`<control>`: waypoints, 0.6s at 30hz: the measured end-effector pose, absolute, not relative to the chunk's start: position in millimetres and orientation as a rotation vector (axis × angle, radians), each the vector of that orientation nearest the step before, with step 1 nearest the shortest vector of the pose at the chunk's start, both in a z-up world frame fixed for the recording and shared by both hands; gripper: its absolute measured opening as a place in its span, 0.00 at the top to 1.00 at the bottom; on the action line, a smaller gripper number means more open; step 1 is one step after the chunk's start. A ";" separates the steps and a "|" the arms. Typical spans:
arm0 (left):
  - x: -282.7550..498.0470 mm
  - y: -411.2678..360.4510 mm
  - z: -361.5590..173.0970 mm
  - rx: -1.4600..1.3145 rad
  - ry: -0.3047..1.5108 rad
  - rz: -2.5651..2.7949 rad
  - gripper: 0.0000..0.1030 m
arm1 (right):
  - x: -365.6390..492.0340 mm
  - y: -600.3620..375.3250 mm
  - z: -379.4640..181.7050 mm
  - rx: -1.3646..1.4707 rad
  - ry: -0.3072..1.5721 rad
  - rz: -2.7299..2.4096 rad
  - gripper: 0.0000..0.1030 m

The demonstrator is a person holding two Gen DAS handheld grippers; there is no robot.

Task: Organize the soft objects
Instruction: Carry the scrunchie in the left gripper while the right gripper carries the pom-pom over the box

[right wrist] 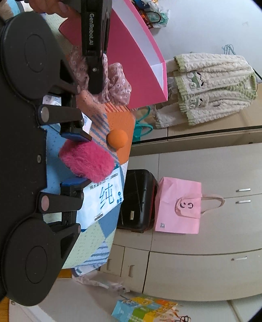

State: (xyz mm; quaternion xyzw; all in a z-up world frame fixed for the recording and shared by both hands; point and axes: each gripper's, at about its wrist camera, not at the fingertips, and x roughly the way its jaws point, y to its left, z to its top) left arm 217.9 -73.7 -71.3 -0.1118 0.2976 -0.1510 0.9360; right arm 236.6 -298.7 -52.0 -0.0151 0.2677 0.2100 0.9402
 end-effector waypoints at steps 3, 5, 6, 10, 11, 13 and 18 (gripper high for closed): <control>208.0 -73.0 -68.9 -0.218 0.611 -0.319 0.80 | 226.1 -300.9 -52.1 -0.028 0.548 0.418 0.60; 201.6 -71.6 -68.7 -0.218 0.616 -0.326 0.80 | 218.9 -301.3 -52.6 -0.029 0.553 0.415 0.60; 199.0 -70.7 -68.8 -0.221 0.621 -0.333 0.80 | 215.6 -301.1 -53.2 -0.030 0.556 0.414 0.60; 186.8 -66.6 -71.1 -0.224 0.640 -0.349 0.80 | 199.3 -299.6 -54.0 -0.031 0.569 0.416 0.60; 184.5 -66.7 -71.6 -0.222 0.643 -0.349 0.80 | 195.6 -299.0 -54.6 -0.030 0.575 0.420 0.60; 178.7 -67.3 -73.1 -0.225 0.652 -0.356 0.80 | 187.3 -297.3 -58.0 -0.022 0.594 0.434 0.60; 163.2 -66.6 -74.8 -0.225 0.688 -0.402 0.80 | 162.6 -293.5 -68.5 0.003 0.641 0.453 0.60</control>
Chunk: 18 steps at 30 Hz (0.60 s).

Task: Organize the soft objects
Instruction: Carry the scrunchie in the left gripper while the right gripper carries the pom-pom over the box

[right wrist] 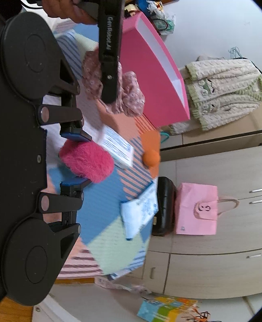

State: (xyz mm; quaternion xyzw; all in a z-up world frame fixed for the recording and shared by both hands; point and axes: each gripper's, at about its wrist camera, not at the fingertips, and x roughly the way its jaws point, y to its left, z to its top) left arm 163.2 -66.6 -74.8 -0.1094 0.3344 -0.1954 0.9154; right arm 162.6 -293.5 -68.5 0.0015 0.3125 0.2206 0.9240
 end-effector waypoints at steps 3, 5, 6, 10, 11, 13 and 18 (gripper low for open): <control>151.4 -62.8 -73.7 -0.217 0.700 -0.430 0.80 | 149.2 -290.5 -66.8 0.004 0.649 0.469 0.60; 141.2 -58.9 -72.3 -0.220 0.700 -0.443 0.80 | 142.1 -288.1 -63.8 0.007 0.656 0.484 0.60; 136.7 -57.5 -71.9 -0.223 0.698 -0.445 0.80 | 138.8 -286.6 -62.4 0.008 0.661 0.492 0.60; 123.5 -49.6 -68.1 -0.229 0.706 -0.447 0.80 | 124.6 -278.2 -57.4 0.024 0.663 0.524 0.60; 120.9 -46.4 -67.3 -0.232 0.710 -0.448 0.80 | 121.6 -276.3 -56.2 0.032 0.661 0.532 0.60; 117.3 -41.9 -65.3 -0.230 0.717 -0.444 0.80 | 115.7 -270.7 -53.0 0.047 0.657 0.556 0.60; 110.3 -31.1 -59.1 -0.214 0.750 -0.446 0.80 | 106.4 -255.8 -43.8 0.050 0.662 0.609 0.60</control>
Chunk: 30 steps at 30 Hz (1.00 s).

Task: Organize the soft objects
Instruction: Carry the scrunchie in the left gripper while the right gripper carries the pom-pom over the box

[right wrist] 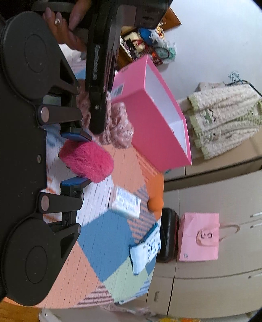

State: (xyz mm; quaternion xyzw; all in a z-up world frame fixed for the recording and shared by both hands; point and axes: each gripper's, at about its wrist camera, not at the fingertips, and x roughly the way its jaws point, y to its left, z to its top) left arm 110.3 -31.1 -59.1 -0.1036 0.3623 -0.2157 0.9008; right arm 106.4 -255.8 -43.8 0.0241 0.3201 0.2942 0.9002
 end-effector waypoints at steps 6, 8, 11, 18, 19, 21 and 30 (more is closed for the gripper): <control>87.0 -13.3 -37.5 -0.203 0.675 -0.442 0.80 | 96.6 -234.0 -30.7 0.032 0.678 0.669 0.60; 81.9 -5.5 -30.6 -0.207 0.667 -0.443 0.80 | 92.5 -227.1 -25.6 0.028 0.674 0.690 0.60; 77.6 7.7 -22.1 -0.211 0.677 -0.438 0.80 | 89.1 -216.9 -16.9 0.020 0.661 0.717 0.60; 74.4 50.8 -10.1 -0.296 0.767 -0.455 0.80 | 89.7 -187.6 7.9 -0.013 0.660 0.792 0.60; 72.2 58.5 -6.8 -0.306 0.773 -0.461 0.80 | 90.5 -180.8 12.2 -0.041 0.669 0.803 0.60; 68.7 68.4 -0.2 -0.305 0.769 -0.456 0.80 | 91.0 -170.6 19.9 -0.098 0.673 0.817 0.60; 70.7 103.2 25.2 -0.306 0.707 -0.467 0.80 | 99.8 -134.5 52.0 -0.183 0.603 0.865 0.60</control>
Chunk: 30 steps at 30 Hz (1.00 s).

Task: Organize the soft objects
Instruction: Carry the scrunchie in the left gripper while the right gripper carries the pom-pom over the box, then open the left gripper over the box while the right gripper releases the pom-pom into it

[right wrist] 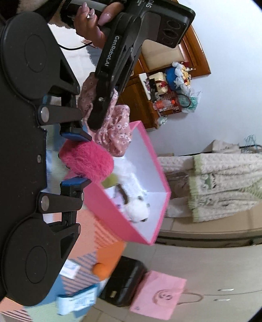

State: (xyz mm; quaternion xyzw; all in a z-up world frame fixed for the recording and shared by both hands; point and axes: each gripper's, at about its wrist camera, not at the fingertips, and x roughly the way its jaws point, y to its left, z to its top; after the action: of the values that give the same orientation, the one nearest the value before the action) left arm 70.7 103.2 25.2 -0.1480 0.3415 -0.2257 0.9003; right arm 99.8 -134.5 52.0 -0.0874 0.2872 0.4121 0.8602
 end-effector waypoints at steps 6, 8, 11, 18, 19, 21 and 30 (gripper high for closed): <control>86.7 117.4 44.0 -0.283 0.622 -0.456 0.80 | 120.7 -114.8 75.8 -0.162 0.532 0.881 0.60; 94.1 121.9 48.4 -0.283 0.599 -0.451 0.80 | 130.1 -107.9 81.8 -0.151 0.512 0.885 0.60; 106.8 127.0 53.5 -0.267 0.559 -0.418 0.80 | 144.7 -97.1 86.2 -0.138 0.500 0.888 0.59; 150.4 140.6 47.9 -0.320 0.544 -0.353 0.80 | 179.9 -72.9 86.5 -0.132 0.450 0.873 0.59; 153.7 146.0 46.6 -0.350 0.539 -0.363 0.80 | 187.9 -70.4 85.9 -0.116 0.469 0.870 0.59; 160.9 151.2 44.0 -0.361 0.533 -0.347 0.80 | 202.4 -67.5 84.7 -0.093 0.495 0.884 0.59; 221.4 153.4 21.6 -0.297 0.616 -0.247 0.80 | 248.8 -44.8 62.3 -0.149 0.552 0.867 0.60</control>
State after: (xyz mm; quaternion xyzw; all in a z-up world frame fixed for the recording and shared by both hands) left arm 221.4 153.4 21.6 -0.1452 0.3011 -0.1207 0.9347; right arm 248.8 -44.8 62.3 -0.0712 0.2640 0.4142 0.8682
